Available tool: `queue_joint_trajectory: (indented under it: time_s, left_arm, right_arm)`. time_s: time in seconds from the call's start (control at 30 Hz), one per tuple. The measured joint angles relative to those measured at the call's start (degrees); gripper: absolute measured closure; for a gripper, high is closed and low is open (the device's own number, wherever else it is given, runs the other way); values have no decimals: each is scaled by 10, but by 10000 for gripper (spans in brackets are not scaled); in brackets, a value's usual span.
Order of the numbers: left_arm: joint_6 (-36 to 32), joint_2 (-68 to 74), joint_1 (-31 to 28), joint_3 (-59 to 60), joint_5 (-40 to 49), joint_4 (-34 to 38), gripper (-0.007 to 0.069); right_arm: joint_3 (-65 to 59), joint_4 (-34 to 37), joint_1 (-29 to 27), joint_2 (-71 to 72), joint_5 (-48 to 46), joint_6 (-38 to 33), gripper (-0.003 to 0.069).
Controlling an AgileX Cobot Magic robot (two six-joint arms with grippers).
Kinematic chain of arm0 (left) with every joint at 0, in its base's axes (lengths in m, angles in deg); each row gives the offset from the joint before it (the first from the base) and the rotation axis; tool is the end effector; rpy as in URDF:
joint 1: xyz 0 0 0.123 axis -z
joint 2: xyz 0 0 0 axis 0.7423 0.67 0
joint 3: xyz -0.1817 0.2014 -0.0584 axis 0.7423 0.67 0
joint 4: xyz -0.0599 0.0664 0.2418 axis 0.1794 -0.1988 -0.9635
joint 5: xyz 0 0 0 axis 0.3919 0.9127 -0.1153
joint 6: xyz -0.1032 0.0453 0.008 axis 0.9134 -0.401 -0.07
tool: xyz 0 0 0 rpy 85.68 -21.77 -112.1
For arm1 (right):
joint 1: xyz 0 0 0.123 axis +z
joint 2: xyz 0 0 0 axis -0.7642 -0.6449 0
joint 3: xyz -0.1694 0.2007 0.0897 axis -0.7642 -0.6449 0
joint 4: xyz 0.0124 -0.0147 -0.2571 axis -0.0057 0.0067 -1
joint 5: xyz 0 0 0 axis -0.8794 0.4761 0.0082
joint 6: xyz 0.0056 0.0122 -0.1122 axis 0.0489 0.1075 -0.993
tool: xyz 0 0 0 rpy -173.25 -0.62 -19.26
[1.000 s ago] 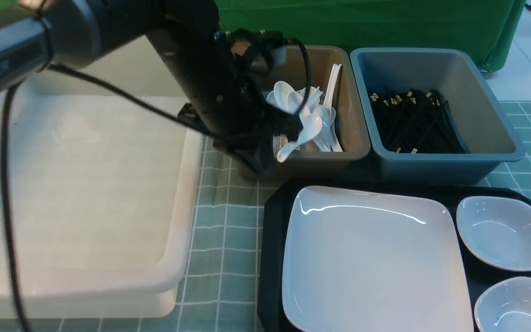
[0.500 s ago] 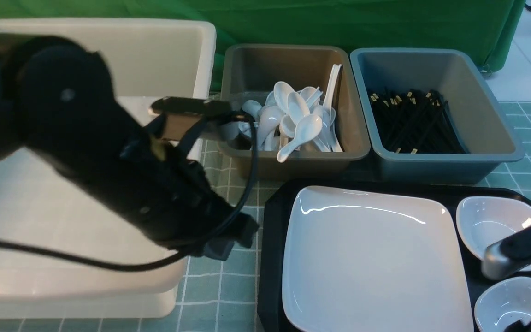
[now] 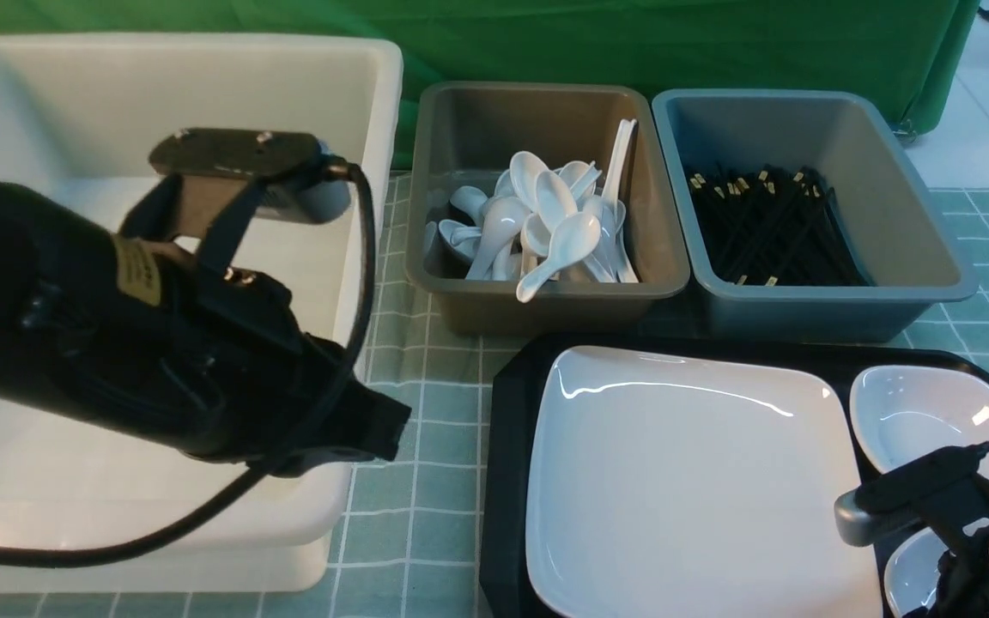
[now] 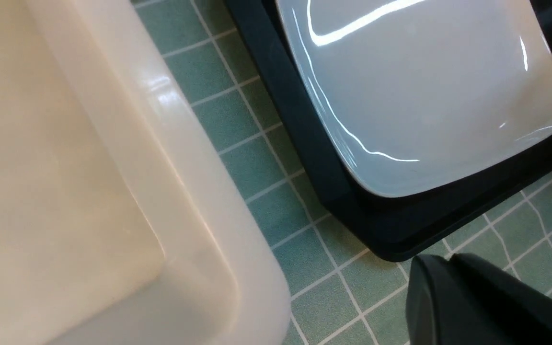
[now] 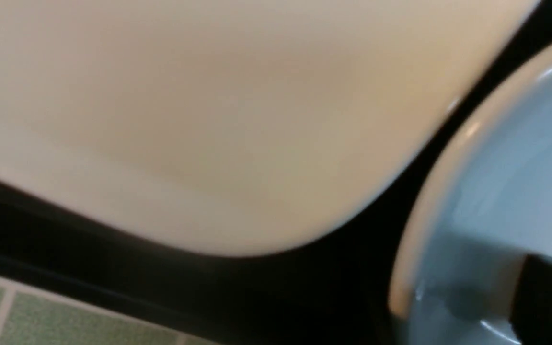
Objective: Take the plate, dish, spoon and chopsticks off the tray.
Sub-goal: Use the right arm to grab a small plate from the dinner plate, then use the right arm to put the small plate into the large storage box on the left
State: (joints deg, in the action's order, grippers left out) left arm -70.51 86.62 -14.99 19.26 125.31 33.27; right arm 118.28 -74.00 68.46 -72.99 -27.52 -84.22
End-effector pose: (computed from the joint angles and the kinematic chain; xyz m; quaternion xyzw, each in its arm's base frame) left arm 0.2027 -0.1459 0.3198 0.2138 0.9241 -0.1599 0.2734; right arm 0.2163 0.0666 0.1223 -0.2262 0.9692 -0.0174 0.0961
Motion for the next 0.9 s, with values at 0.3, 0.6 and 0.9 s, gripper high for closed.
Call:
queue_joint_trajectory:
  time_s: [0.3,0.6,0.9]
  left_arm:
    - [64,-1,0,0,9,-69,616]
    - [96,-1,-89,0,14,-85,616]
    - [-38,-21,-374,0,35,34,616]
  right_arm:
    - [41,5,4,68,-79,13,536]
    - [141,10,4,202,-172,31,603]
    - [356,111,4,167,-165,-58,603]
